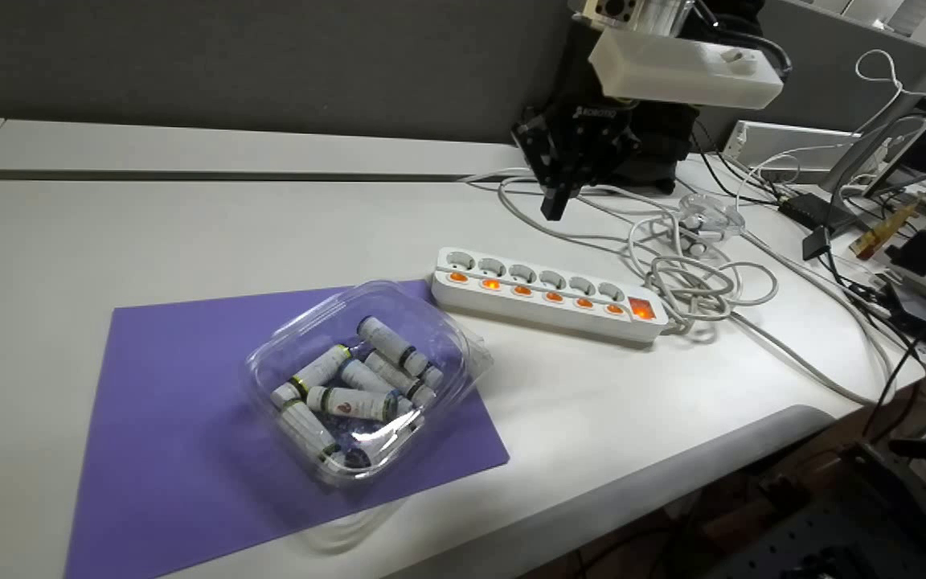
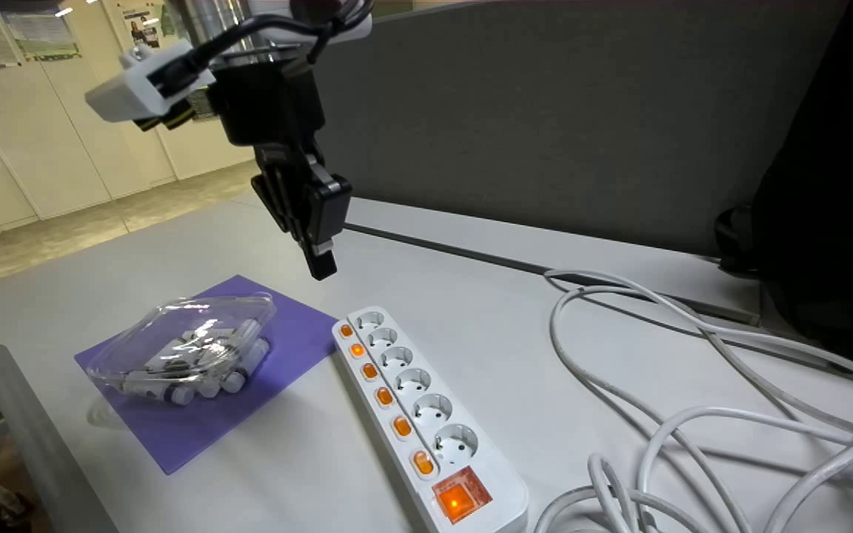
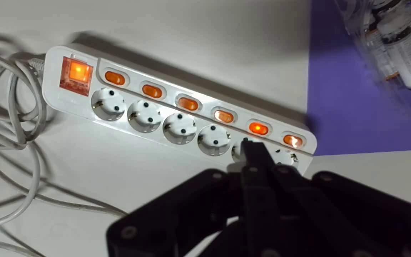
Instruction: Turn off the second switch from the left
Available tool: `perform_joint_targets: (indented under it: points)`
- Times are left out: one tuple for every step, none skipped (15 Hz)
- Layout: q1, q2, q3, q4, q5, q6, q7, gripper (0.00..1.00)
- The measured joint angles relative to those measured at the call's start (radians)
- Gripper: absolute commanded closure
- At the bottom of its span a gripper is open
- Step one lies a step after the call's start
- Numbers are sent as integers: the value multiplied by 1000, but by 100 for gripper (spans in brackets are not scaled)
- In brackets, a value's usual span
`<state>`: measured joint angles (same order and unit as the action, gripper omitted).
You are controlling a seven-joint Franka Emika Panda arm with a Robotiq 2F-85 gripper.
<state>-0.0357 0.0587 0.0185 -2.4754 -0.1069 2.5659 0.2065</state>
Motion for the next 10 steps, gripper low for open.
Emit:
perform_joint_targets:
  points:
    - [2,15,-4,12,-15,1,12,99]
    - [2,26,-7,22,-21,1,16,99]
    - [2,32,-9,29,-24,1,17,99]
    - [2,35,-11,32,-27,1,18,100]
    - [2,36,-12,33,-28,1,19,100]
    - [3,36,-13,33,-27,1,16,100]
    - [4,36,-13,31,-30,4,15,100]
    - [7,36,-15,27,-35,14,16,100]
    - [10,36,-16,22,-38,28,16,100]
    - [13,37,-17,14,-44,48,17,100]
